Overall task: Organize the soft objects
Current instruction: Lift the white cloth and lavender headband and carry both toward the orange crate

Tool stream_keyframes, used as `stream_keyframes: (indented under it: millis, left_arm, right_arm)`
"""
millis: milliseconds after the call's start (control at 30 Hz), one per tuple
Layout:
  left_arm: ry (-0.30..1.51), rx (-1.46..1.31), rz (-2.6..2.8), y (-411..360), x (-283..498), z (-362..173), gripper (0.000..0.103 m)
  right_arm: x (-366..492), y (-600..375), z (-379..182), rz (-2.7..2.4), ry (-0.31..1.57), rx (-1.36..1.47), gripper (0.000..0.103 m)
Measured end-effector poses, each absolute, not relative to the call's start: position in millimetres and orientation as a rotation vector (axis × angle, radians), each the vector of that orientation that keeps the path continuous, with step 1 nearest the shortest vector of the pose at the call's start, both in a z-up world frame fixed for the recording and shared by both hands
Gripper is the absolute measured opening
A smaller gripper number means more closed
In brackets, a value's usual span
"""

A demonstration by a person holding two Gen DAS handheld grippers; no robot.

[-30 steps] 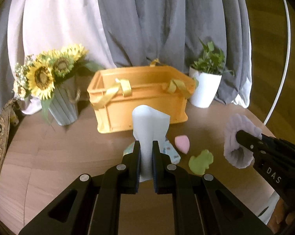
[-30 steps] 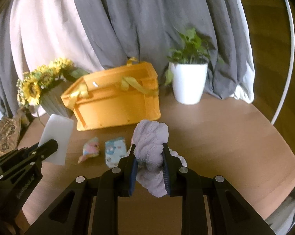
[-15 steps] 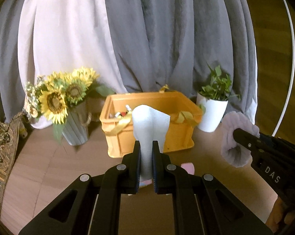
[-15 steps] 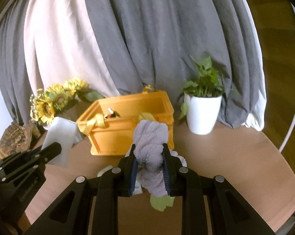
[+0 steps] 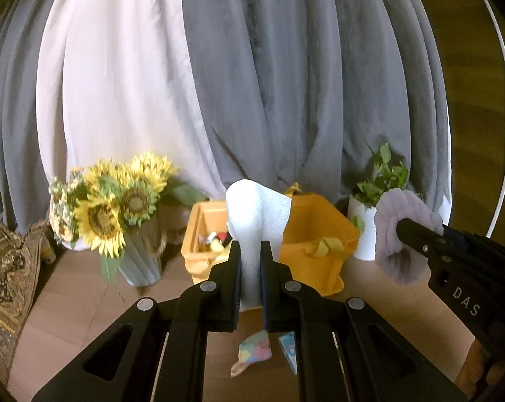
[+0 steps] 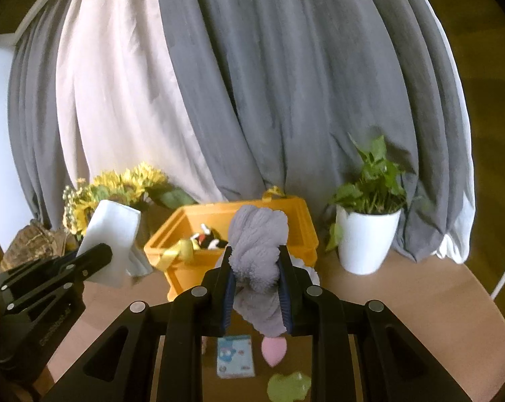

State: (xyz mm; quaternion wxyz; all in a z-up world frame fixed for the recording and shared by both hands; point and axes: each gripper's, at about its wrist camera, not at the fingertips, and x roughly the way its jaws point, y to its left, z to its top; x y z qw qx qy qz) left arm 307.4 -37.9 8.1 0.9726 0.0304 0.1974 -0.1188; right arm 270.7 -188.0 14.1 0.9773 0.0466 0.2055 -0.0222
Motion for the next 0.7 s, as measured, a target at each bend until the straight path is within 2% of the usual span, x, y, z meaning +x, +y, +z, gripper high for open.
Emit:
stream_keyframes:
  millis: [700]
  left_arm:
    - [0.314,0.080,-0.226,-49,365,30,0.011]
  right_arm:
    - [332,-196,38,-0.013,0.322,0.083,0.024]
